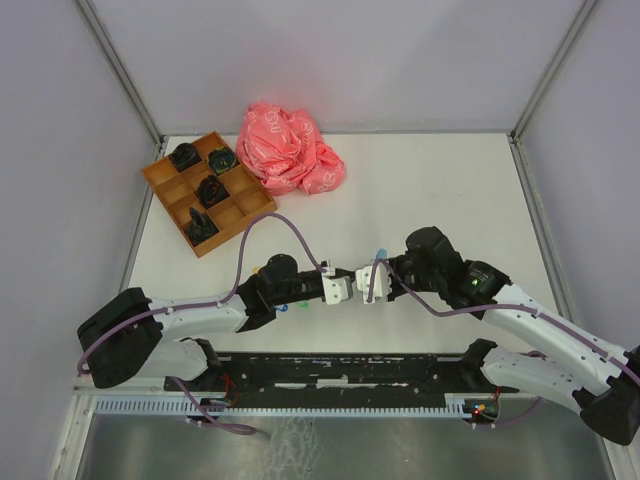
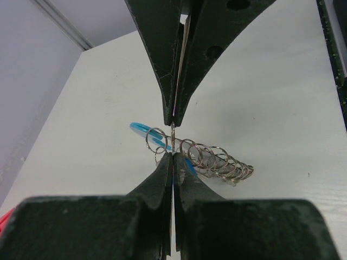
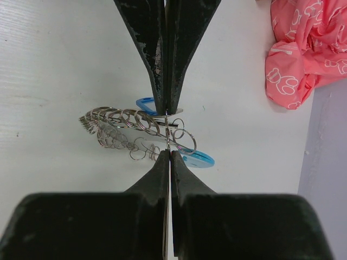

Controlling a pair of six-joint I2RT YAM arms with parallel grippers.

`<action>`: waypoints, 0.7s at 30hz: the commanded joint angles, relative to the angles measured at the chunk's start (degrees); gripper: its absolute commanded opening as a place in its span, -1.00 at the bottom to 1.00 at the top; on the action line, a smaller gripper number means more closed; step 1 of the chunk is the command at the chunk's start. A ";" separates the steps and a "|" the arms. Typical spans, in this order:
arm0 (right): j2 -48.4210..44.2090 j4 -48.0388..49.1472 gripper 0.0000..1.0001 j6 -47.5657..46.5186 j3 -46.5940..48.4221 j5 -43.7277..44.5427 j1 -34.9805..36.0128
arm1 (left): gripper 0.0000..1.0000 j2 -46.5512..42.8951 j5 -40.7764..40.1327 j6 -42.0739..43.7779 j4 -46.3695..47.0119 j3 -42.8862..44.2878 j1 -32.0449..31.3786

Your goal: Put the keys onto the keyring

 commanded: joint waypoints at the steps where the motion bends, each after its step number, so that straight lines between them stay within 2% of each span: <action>1: -1.43 3.06 -0.99 0.85 0.38 -0.22 0.34 | -0.95 0.11 0.18 -3.03 2.31 2.34 -0.40; 21: -1.40 3.80 -0.99 3.23 0.74 -2.30 0.39 | -0.95 1.67 1.87 -4.19 2.92 3.23 -0.42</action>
